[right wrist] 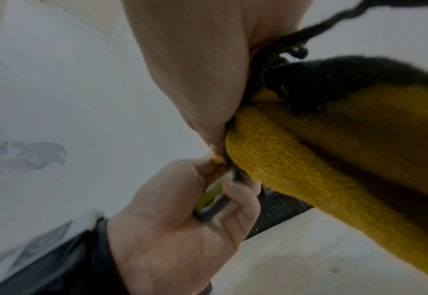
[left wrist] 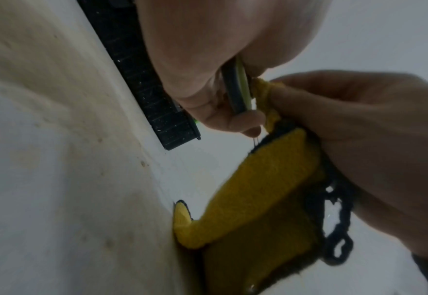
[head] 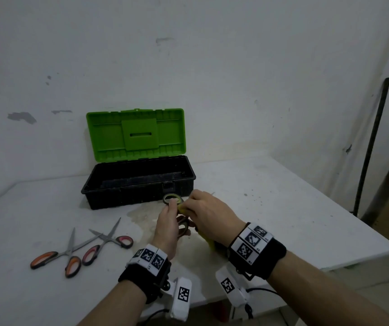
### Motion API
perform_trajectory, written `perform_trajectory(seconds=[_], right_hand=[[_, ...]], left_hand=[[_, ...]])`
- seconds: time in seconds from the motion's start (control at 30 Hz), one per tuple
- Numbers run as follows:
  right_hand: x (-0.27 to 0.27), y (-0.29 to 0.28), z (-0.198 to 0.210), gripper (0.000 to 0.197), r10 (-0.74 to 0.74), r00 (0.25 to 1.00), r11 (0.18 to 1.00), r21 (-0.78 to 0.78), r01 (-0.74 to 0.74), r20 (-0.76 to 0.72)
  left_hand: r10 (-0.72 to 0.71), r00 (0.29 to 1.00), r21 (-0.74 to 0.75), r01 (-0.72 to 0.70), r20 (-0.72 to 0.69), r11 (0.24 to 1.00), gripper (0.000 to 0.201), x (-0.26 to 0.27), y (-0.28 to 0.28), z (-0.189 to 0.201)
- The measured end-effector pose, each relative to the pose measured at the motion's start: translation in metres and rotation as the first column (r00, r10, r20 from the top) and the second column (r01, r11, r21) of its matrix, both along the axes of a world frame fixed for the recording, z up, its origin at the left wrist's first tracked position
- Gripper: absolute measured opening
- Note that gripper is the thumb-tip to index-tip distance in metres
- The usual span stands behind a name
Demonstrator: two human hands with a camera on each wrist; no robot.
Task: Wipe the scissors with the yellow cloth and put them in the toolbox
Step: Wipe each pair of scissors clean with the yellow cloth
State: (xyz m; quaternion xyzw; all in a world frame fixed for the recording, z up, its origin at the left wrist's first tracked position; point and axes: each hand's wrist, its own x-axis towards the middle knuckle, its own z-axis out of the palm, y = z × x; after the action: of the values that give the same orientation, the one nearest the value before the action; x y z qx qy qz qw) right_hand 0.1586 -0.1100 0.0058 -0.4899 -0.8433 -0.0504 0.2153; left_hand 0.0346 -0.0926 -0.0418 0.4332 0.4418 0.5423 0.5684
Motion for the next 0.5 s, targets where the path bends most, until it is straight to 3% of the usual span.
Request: perform_trajectory(seconds=[0.2,0.37,0.5], right_hand=[[0.003,0.001,0.0,0.011,-0.07,0.997,0.994,-0.078,0.072,0.028],[-0.001,-0.004,0.005,0.015,0.001,1.0,1.0,-0.03,-0.001,-0.003],[0.006,-0.005,0.006,0.016,-0.033,0.999,0.998,-0.045,0.032,-0.01]], left_hand=[[0.025,0.999,0.01,-0.025,-0.028,1.0,0.051,0.0,0.0,0.0],[-0.001,1.0,0.026,0.002,-0.029,1.0,0.05,0.008,-0.002,0.001],[0.011,0.999,0.042,-0.009,-0.052,0.999,0.05,0.004,0.002,0.003]])
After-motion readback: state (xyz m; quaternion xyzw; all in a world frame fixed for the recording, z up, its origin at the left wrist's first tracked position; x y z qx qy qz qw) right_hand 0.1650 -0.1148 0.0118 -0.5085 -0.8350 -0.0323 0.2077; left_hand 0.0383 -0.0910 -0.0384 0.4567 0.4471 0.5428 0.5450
